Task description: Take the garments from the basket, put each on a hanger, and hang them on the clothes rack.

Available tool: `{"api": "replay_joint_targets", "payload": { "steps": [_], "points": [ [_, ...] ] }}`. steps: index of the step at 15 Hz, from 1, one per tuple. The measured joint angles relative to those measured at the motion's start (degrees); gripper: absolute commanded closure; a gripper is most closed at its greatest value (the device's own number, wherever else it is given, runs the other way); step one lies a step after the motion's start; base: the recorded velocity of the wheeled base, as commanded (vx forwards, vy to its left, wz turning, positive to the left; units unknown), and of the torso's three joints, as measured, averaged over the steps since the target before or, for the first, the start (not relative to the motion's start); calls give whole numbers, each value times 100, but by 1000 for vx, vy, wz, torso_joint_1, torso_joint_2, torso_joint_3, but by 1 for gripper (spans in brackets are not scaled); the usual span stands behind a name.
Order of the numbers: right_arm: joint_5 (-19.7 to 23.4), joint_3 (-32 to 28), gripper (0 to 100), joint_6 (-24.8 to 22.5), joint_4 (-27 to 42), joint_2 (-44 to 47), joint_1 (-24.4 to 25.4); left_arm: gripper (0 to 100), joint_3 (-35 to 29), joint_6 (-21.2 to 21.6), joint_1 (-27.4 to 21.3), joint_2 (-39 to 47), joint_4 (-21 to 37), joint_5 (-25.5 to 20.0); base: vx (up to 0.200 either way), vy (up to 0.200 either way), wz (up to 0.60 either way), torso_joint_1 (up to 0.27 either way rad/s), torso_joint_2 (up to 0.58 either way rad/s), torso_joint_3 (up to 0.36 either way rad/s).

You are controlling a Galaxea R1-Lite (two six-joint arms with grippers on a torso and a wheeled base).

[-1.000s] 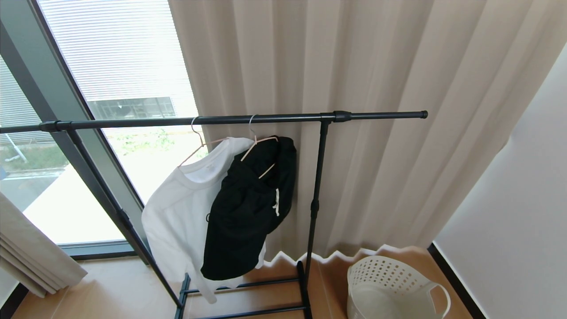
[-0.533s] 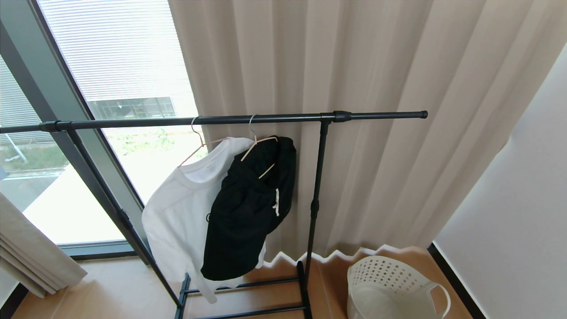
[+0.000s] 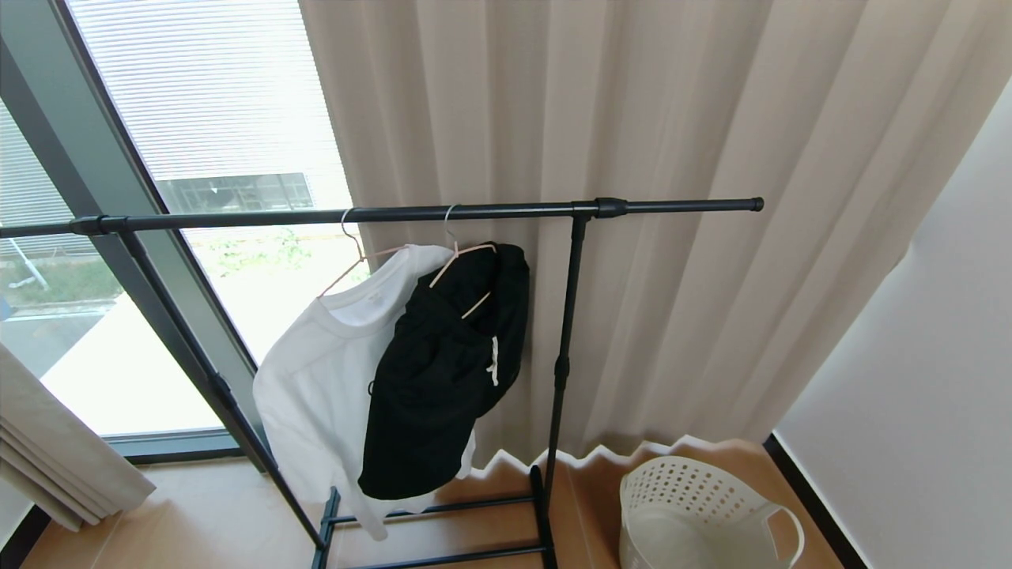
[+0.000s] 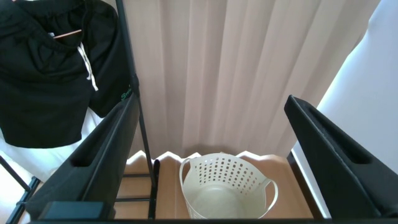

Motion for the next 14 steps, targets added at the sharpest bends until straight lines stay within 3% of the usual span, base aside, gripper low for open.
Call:
{"api": "replay_joint_targets", "payload": {
  "steps": [14],
  "points": [
    [-9,0,0,9,0,0,-2,0,0,2,2,2,0,2,0,0,0,0,0,0]
  ]
}}
